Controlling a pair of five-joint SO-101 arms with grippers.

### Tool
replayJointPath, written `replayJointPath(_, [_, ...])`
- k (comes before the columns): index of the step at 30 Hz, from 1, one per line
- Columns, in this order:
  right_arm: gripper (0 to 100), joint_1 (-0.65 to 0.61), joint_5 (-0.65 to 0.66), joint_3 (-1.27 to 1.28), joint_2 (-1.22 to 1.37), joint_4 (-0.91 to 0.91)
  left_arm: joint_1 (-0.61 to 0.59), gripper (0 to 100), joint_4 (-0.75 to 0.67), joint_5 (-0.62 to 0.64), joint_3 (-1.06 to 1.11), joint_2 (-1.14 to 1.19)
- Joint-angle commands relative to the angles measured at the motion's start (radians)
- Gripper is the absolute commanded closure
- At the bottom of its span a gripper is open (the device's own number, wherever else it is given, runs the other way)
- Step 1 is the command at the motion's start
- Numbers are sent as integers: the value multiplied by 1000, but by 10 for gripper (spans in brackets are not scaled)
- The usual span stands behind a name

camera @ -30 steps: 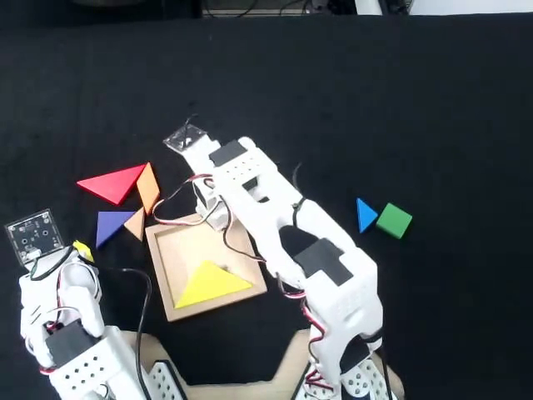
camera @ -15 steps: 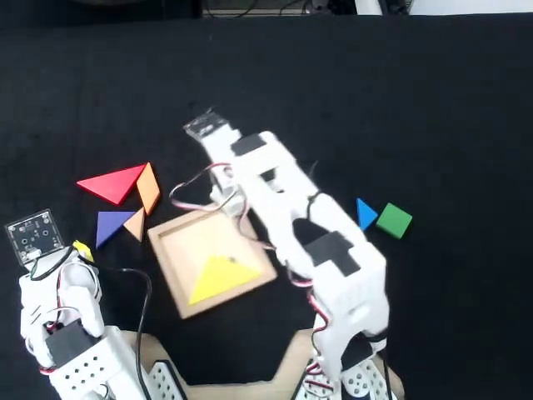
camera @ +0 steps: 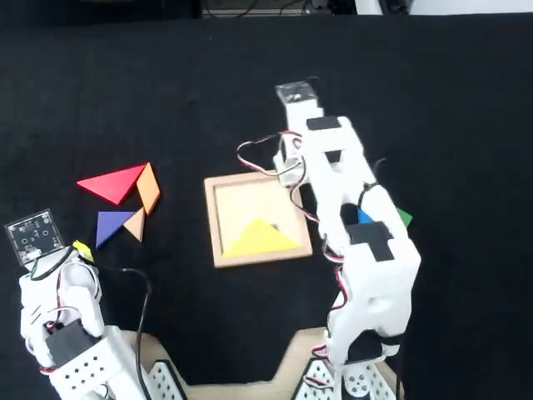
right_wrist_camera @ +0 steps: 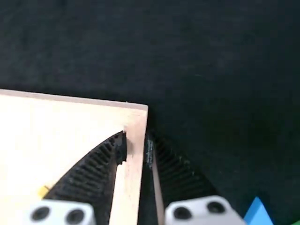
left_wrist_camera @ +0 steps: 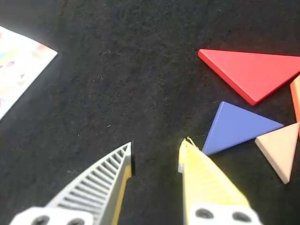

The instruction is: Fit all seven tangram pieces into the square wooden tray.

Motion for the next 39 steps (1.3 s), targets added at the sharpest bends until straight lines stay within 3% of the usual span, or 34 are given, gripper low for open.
replayJointPath(1, [988, 15, -94, -7, -7, -23, 10, 830, -21, -11, -4, -9])
replayJointPath(4, [988, 15, -176, 18, -12, -35, 10, 830, -21, -11, -4, -9])
replayJointPath(17, [979, 12, -173, 15, -18, 8, 10, 827, -23, -11, -2, -9])
replayJointPath(22, [868, 5, -172, -15, -139, 98, 10, 826, -17, -8, -15, -9])
replayJointPath(26, [850, -6, -170, 1, -254, 118, 10, 825, -18, 80, -27, -9])
replayJointPath(28, [850, -8, -124, 15, -309, 123, 10, 816, -23, 109, -30, -9])
replayJointPath(31, [850, -5, -35, 42, -400, 146, 13, 719, -25, 115, -24, -9])
replayJointPath(34, [850, 37, 61, 119, -492, 150, 107, 652, -20, 112, -36, -9])
replayJointPath(39, [851, 152, 115, 354, -642, 46, 412, 691, 72, -37, -254, 3])
